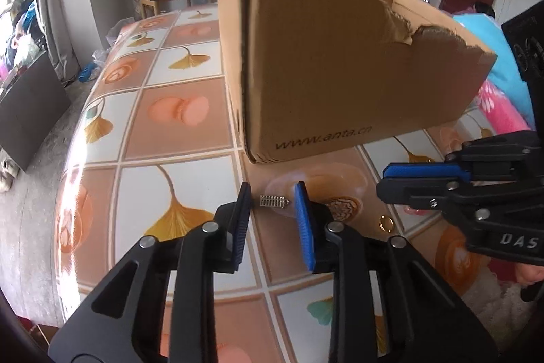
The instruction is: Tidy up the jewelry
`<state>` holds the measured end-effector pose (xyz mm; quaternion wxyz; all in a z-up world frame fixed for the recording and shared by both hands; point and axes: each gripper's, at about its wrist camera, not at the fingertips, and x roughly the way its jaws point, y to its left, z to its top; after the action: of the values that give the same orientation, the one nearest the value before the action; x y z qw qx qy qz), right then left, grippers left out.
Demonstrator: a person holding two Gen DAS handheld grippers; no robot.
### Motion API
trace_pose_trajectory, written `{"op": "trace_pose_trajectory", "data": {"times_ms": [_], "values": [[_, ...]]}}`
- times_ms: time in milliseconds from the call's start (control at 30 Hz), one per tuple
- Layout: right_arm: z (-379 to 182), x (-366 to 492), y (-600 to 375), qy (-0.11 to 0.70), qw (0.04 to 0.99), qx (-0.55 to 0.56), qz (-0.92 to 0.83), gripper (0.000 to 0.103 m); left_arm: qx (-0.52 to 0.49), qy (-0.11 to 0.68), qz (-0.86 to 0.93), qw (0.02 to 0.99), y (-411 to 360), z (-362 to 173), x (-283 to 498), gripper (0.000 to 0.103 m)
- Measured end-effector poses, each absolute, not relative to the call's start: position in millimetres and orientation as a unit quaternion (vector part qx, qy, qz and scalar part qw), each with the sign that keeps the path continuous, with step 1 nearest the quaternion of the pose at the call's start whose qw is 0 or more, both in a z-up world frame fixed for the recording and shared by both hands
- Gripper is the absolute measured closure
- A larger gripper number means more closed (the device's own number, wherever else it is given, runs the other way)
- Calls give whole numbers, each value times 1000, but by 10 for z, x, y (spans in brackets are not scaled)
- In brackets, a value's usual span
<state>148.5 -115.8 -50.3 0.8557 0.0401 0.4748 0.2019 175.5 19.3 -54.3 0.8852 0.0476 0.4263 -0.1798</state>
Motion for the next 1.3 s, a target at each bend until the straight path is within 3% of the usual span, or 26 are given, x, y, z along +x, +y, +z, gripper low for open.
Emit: {"op": "trace_pose_trajectory", "data": {"times_ms": [200, 700, 1300], "values": [[-506, 1461, -1234, 469, 859, 49, 199, 93, 77, 423, -162, 888, 115, -550, 1739, 89], [-239, 999, -1774, 435, 884, 55, 165, 93, 88, 427, -164, 885, 114, -526, 1482, 89], [-570, 808, -2467, 497, 863, 83, 45, 92, 85, 432, -150, 885, 67, -504, 1446, 89]]}}
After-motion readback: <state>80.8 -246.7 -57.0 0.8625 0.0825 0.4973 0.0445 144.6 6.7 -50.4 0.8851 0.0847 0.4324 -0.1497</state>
